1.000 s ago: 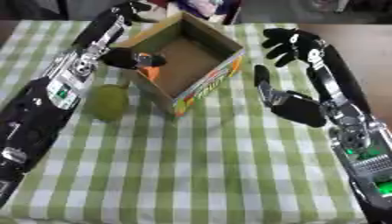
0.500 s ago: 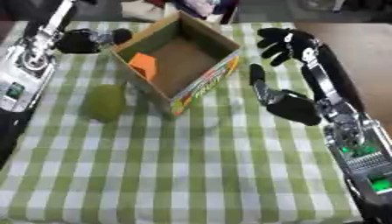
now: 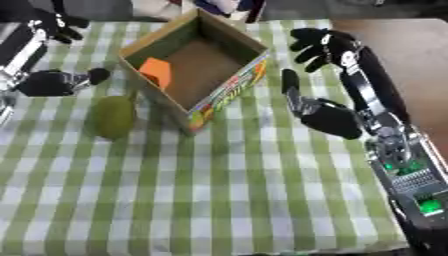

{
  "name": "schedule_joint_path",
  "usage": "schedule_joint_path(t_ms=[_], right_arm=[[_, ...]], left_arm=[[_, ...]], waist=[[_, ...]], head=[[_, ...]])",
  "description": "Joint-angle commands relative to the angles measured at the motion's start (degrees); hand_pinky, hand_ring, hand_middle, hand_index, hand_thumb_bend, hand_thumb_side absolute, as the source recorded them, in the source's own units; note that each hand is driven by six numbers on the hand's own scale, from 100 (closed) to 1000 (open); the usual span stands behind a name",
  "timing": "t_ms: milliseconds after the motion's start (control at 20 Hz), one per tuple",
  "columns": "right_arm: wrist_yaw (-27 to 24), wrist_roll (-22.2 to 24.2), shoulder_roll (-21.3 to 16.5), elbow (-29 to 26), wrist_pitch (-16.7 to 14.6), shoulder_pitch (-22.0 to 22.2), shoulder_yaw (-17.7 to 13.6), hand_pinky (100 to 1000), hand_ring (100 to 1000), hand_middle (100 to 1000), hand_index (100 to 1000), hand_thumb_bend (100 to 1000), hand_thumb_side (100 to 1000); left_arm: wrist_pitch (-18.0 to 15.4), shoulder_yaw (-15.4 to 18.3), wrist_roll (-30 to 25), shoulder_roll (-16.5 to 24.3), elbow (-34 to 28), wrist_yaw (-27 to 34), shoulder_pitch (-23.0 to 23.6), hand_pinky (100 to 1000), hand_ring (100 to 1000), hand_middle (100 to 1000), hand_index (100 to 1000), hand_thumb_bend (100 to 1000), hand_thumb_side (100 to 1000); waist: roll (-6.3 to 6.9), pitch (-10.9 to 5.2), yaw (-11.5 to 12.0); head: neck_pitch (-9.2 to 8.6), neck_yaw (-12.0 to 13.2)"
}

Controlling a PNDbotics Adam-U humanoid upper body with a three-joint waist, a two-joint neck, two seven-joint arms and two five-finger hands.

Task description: Pick up objects on the table and place them in the box.

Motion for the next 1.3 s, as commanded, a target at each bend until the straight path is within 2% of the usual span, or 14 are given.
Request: schedule_joint_path(t_ms=[50, 450, 1300], right_arm=[[0.2, -0.1, -1.0, -0.5, -0.1, -0.7, -0.4, 584, 665, 688, 860, 113, 371], [0.1, 0.0, -1.1, -0.5, -0.2, -0.8, -0.4, 584, 666, 689, 860, 110, 371], [0.0, 0.2, -1.1, -0.5, -0.3, -1.0, -0.4, 586, 667, 689, 860, 105, 372]], left_arm=[[-0.2, -0.4, -1.3, 2.9, -1.3, -0.6, 0.2, 745, 745, 771, 868, 641, 631], [-1.2, -2.8, -4.5, 4.7, 1.2, -1.4, 2.6, 745, 743, 765, 864, 635, 619], [-1.0, -4.3, -5.4, 2.3, 6.5, -2.5, 2.7, 730, 717, 739, 840, 614, 602]], waist=[[0.12, -0.86, -0.1], [0.34, -0.90, -0.2], [-0.04, -1.36, -0.1]], head=[[0.29, 0.2], [0.29, 0.4], [0.29, 1.0]])
